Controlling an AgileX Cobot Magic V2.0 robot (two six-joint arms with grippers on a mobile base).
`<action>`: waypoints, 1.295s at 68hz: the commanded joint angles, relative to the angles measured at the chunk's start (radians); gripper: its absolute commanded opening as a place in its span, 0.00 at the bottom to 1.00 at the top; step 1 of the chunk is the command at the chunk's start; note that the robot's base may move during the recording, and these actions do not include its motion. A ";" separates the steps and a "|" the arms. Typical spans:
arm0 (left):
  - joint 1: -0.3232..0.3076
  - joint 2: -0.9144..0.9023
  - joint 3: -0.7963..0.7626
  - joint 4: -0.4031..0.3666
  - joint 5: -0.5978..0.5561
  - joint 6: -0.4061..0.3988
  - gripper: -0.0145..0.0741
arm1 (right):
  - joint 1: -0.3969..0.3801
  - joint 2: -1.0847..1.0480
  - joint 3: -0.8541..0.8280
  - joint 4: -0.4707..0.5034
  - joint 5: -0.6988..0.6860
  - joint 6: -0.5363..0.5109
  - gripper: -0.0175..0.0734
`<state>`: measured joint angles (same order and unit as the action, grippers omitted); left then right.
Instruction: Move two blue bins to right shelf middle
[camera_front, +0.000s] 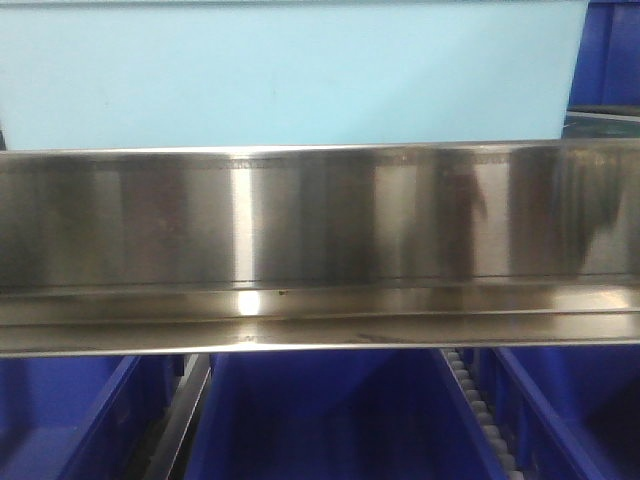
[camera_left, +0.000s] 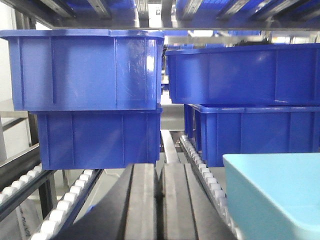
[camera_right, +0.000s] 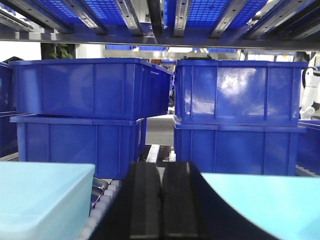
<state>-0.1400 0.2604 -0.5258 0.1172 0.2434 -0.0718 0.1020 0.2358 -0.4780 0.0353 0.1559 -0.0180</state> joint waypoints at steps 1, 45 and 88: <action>0.001 0.094 -0.085 0.001 0.016 -0.005 0.04 | -0.001 0.099 -0.068 0.004 0.002 -0.001 0.01; 0.001 0.660 -0.616 0.001 0.373 -0.005 0.04 | -0.001 0.746 -0.604 0.004 0.391 -0.001 0.01; -0.010 0.925 -0.742 -0.029 0.433 -0.015 0.04 | 0.040 0.958 -0.727 0.048 0.486 0.018 0.03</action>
<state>-0.1400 1.1271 -1.1986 0.0983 0.6089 -0.0718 0.1205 1.1613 -1.1420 0.0748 0.5961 -0.0139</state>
